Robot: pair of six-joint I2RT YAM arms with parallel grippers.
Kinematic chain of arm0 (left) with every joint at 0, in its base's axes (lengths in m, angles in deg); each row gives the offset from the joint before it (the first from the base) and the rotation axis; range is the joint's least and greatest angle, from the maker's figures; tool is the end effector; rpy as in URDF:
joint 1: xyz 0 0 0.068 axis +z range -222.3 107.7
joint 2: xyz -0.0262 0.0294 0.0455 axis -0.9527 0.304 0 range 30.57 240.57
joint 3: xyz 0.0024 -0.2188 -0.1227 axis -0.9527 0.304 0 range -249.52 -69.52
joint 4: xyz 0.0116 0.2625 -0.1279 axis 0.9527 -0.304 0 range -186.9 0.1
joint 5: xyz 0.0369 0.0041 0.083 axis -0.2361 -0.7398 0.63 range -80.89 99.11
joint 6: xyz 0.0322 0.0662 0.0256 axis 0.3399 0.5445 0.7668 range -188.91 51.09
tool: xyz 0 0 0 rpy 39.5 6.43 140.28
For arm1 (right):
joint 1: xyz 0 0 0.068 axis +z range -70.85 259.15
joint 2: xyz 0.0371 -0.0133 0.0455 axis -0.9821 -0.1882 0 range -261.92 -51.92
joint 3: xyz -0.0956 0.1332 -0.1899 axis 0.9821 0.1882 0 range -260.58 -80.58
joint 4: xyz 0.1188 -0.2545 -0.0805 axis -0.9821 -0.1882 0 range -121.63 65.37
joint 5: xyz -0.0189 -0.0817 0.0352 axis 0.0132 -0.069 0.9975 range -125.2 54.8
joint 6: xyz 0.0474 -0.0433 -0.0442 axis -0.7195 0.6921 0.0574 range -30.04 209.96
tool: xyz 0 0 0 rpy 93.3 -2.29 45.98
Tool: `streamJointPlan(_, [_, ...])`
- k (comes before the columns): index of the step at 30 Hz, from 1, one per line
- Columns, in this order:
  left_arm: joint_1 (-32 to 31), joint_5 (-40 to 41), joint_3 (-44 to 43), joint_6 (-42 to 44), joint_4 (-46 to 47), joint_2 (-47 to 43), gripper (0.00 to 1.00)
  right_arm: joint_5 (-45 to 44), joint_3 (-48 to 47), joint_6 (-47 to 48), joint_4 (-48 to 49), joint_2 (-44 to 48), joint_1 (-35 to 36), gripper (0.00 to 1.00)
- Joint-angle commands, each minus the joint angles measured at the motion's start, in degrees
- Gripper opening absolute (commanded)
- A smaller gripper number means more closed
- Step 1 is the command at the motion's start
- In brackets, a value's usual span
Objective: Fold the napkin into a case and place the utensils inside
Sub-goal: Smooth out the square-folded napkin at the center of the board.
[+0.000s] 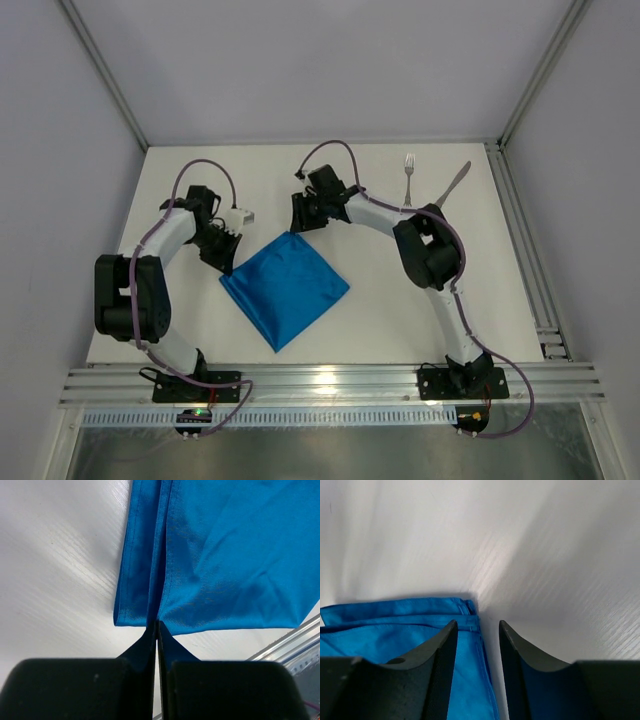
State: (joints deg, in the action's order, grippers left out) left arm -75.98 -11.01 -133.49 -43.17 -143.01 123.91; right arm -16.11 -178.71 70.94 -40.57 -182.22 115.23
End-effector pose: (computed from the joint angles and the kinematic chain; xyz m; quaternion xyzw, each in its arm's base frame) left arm 0.3213 -0.0437 0.1351 0.2605 0.9474 -0.1588 0.0968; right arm 0.4191 0.3323 0.0985 -0.1951 0.9021 0.3003 0.2409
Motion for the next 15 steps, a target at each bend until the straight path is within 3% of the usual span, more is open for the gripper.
streamJointPlan(1, [-0.18, 0.61, -0.20, 0.45, 0.72, -0.35, 0.00, -2.48, -6.97, 0.31, -0.75, -1.87, 0.40, 0.43])
streamJointPlan(15, [-0.18, 0.61, 0.16, 0.45, 1.33, -0.62, 0.00, 1.56, -7.34, -0.22, -1.46, -6.46, 2.25, 0.39])
